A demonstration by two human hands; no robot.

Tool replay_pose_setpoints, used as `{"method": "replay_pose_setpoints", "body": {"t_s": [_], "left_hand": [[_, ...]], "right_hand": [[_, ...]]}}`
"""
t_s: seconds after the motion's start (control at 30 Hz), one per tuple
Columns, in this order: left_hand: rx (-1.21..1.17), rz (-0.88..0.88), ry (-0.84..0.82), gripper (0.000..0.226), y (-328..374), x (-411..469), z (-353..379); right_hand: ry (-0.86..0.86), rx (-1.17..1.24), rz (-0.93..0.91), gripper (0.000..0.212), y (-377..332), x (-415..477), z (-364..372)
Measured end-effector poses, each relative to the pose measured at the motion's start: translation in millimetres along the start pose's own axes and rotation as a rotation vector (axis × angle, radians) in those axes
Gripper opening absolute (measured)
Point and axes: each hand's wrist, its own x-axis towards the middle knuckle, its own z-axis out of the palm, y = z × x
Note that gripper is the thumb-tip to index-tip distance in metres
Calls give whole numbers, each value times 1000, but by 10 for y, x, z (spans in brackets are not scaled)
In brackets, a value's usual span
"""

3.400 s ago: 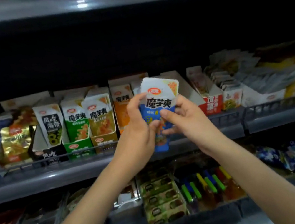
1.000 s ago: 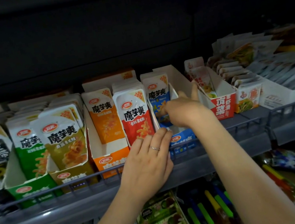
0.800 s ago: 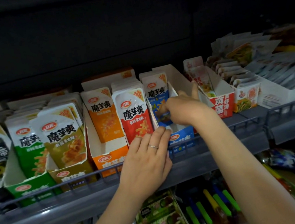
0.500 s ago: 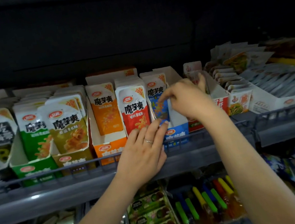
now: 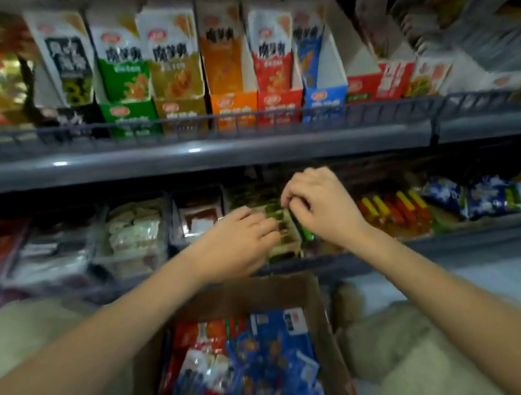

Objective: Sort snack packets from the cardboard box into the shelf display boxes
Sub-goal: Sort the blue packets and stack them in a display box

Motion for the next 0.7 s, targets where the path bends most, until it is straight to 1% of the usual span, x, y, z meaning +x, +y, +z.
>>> {"method": "replay_pose_setpoints", "body": {"t_s": [0.1,0.2,0.23,0.3,0.37,0.43,0.5,0.57,0.63,0.7], "left_hand": [[-205,-160,-230,21,345,-591,206],[-416,-339,-455,19,582,-1069,279],[-467,-398,-501,20,624,-1193,299],[-565,-521,-510,18,747,-1491,338],[-631,-636,-490,19,860,-1750,389],[-668,-704,-495,22,943,-1966,438],[-698,-761,-486,24,993,-2131,464],[-732,-820,-477,24,1016,-2284,482],[-752,-865,-512,23,1018,-2440,503],[-768,-914,-574,23,955,-2568,522]], "right_hand": [[-386,92,40,21,-222,-359,479],[-743,240,162,22,-386,-694,923],[-841,283,213,22,-415,-784,1056],[-1028,359,315,21,-508,-1049,1371],[-1164,391,380,20,-576,-1344,1663],[-1276,394,457,23,-619,-1647,1905],[-1333,384,542,28,-673,-1856,2058],[-1306,402,629,28,-726,-1996,2189],[-1258,414,692,27,-799,-2059,2301],[-1229,444,764,36,-903,-2034,2392]]}}
